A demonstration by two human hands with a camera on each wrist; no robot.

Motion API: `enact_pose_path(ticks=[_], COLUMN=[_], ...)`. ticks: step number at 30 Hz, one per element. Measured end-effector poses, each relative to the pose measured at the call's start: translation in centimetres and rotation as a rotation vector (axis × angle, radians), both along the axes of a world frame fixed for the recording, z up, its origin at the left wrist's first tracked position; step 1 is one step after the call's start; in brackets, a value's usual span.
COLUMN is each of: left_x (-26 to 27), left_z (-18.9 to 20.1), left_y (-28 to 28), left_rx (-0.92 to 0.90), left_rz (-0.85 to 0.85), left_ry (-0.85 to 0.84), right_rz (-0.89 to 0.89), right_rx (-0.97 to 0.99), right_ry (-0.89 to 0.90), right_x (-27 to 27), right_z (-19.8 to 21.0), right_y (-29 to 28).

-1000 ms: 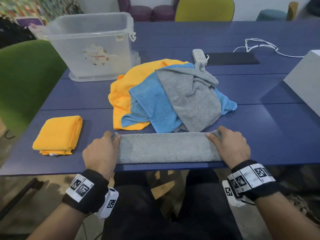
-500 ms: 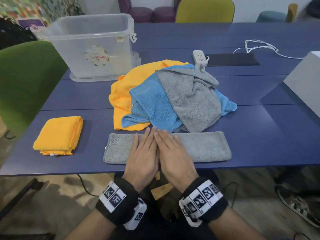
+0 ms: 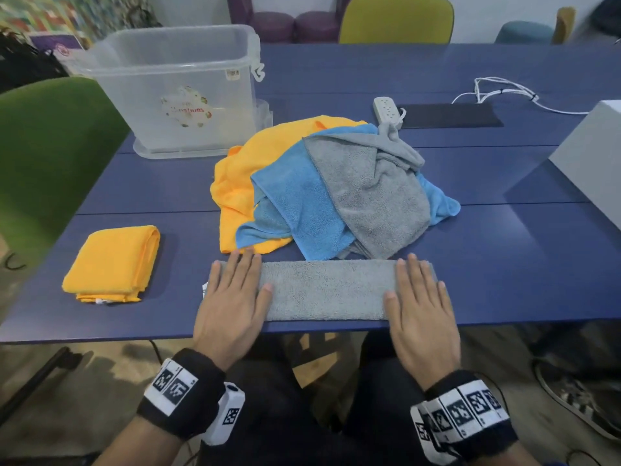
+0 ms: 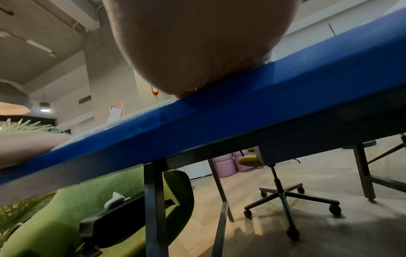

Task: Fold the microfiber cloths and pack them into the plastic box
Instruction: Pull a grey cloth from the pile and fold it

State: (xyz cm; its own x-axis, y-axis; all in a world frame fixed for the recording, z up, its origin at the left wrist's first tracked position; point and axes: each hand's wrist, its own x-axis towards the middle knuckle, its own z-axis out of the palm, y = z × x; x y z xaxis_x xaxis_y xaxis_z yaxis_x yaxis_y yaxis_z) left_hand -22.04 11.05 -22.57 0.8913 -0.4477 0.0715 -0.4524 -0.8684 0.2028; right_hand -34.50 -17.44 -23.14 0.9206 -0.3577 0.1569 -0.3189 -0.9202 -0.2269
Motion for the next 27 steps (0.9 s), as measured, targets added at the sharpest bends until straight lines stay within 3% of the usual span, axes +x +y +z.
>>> enact_pose_path(ticks=[6,8,11,15,22,27], left_x=[0.8,0.5,-0.2,-0.8,0.5,1.0], left_z=[0.5,1.5,3.8,5.4,4.7,5.5], left_y=[2.4,2.5,2.2,2.0,2.5,2.8], left_rx=[-0.126,-0.231,-0.352,-0.226,-0.205,-0.522], left_rz=[0.049,0.111,0.382,0.631,0.684,0.67], left_ry=[0.1,0.054,-0.069,0.166,0.309,0.401], right_rz=[-0.038,-0.043,0.106,0.404,0.435,0.405], right_rx=[-0.015,-0.012,0.042,0.054,-0.009,-0.02], right_ry=[0.028,0.003,-0.011,0.005,0.031,-0.028], right_x=[0.4,0.6,1.4,3.6,5.5,5.5], right_z=[0.0,0.8,2.3,2.6,0.6,0.2], right_y=[0.6,1.7,4.6,8.7,10.8,11.1])
